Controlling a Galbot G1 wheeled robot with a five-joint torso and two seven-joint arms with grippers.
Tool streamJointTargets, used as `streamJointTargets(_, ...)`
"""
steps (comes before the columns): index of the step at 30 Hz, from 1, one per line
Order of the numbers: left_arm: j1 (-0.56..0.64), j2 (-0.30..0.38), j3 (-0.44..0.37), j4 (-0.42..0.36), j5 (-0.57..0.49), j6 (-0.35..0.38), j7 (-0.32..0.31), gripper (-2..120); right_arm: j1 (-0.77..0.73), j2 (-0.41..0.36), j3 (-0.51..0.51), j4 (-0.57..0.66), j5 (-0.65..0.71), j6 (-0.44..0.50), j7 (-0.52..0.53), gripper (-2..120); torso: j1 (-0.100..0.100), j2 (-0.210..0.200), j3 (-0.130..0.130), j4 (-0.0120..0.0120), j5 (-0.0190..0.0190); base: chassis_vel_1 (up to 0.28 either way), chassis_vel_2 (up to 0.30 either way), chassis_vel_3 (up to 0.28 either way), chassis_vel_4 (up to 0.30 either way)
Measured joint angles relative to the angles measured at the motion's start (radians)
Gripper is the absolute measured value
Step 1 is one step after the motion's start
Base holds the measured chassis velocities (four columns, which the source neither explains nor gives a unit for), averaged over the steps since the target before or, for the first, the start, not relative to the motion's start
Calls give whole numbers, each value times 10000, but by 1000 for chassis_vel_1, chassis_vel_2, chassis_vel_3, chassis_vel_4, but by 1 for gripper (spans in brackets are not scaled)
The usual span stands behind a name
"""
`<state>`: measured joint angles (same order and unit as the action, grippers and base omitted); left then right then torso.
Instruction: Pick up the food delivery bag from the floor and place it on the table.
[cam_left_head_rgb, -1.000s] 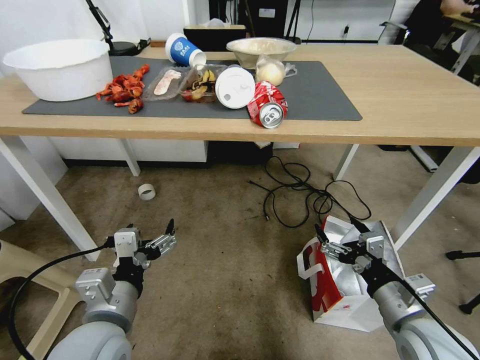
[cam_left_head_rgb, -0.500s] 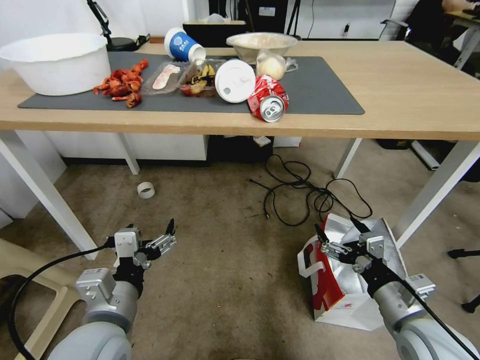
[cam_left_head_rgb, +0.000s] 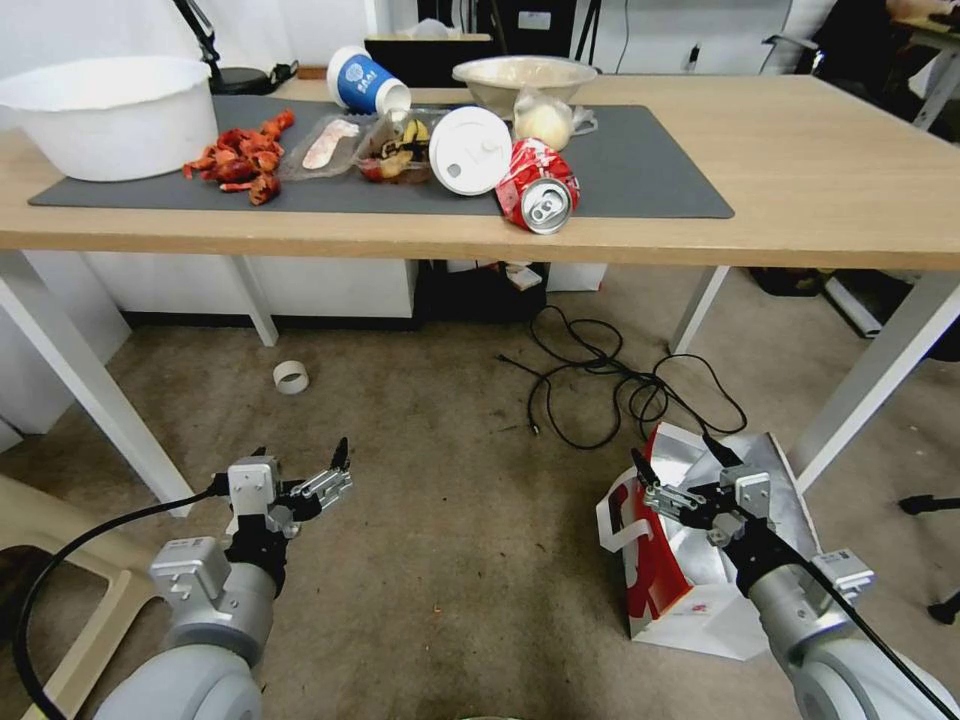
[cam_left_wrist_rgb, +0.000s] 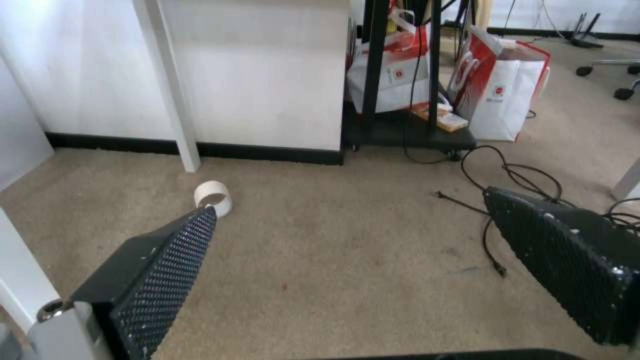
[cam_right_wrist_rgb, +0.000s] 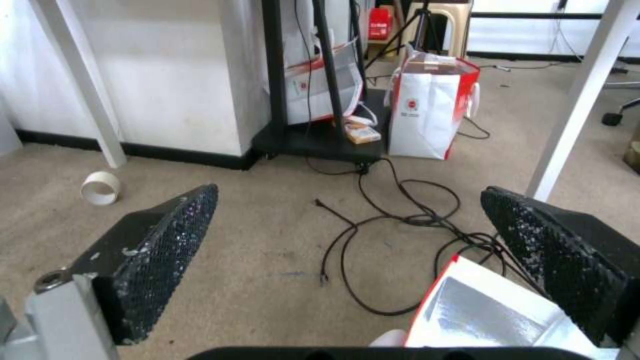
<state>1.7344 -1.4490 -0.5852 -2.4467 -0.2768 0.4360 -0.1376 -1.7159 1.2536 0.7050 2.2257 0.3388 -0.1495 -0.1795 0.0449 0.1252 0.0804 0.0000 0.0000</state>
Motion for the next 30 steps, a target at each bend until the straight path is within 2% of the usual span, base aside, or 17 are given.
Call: streamJointTargets(30, 2, -25, 22, 12, 1, -1, 27, 100, -17, 2, 17, 54, -4, 9, -3, 100, -64, -701, -638, 0, 0, 0, 0, 0, 0)
